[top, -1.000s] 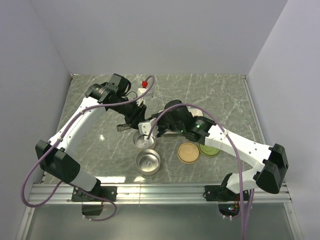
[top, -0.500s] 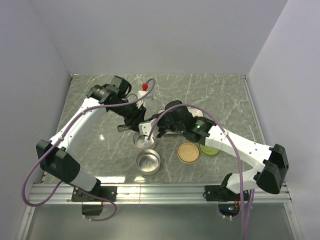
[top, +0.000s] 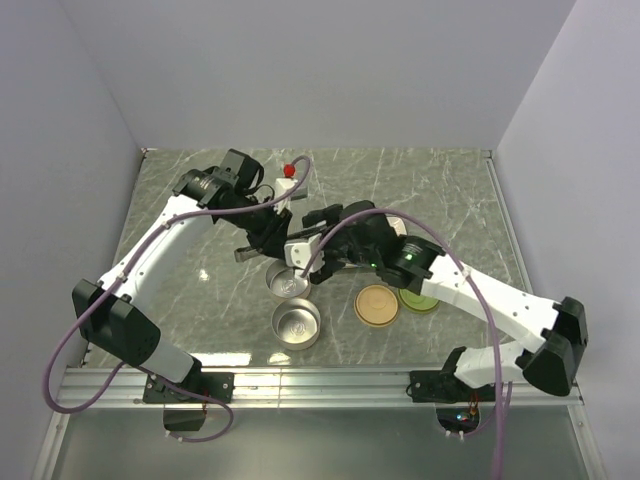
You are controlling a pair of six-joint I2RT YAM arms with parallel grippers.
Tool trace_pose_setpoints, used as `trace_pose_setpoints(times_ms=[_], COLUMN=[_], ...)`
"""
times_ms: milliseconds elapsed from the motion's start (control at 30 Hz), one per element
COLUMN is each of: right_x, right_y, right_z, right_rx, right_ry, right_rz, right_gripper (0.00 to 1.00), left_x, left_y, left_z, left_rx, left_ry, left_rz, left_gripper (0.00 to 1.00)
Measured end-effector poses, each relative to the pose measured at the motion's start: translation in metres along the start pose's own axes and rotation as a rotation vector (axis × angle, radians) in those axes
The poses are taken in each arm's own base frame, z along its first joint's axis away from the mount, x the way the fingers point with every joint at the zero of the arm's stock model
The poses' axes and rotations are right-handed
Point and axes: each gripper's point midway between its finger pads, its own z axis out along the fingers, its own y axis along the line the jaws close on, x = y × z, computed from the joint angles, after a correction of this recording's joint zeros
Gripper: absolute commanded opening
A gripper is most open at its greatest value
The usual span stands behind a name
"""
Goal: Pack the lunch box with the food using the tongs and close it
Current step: Pass the clamp from the right arm to the left, then pick up the food using the clamp
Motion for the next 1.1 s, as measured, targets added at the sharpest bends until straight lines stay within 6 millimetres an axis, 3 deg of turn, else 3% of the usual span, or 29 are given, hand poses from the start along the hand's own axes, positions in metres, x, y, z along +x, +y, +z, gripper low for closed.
trace_pose_setpoints(times_ms=[133, 300, 400, 633, 900, 1100], right_x=[-0.012, -0.022, -0.017, 0.046, 0.096, 0.114], right_y=[-0.017, -0.026, -0.022, -0.010, 0.033, 0.042], right_z=[-0.028, -0.070, -0.092, -0.140, -0.149, -0.154], right_rx=[0.073, 0.138, 0.148, 0.214, 0.164, 0.163], right_ry=[-0.038, -0.071, -0.068, 0.048, 0.172, 0.200], right_rz=[0.053, 0.183, 0.299, 0.641, 1.003, 1.191], right_gripper=[0.98, 1.00, 1.00, 1.00, 1.00, 1.00], left_x=[-0.008, -0.021, -0.026, -0.022, -0.016, -0.020], left_y=[0.012, 0.025, 0.032, 0.043, 0.060, 0.081], left_z=[-0.006, -0.019, -0.027, -0.033, -0.012, 0.006], left_rx=[-0.085, -0.189, -0.247, -0.319, -0.345, -0.386], left_ry=[-0.009, -0.026, -0.029, 0.025, 0.132, 0.208], left_rz=[0.014, 0.049, 0.070, 0.099, 0.112, 0.129], left_gripper=[0.12, 0.24, 0.32, 0.45, 0.51, 0.52])
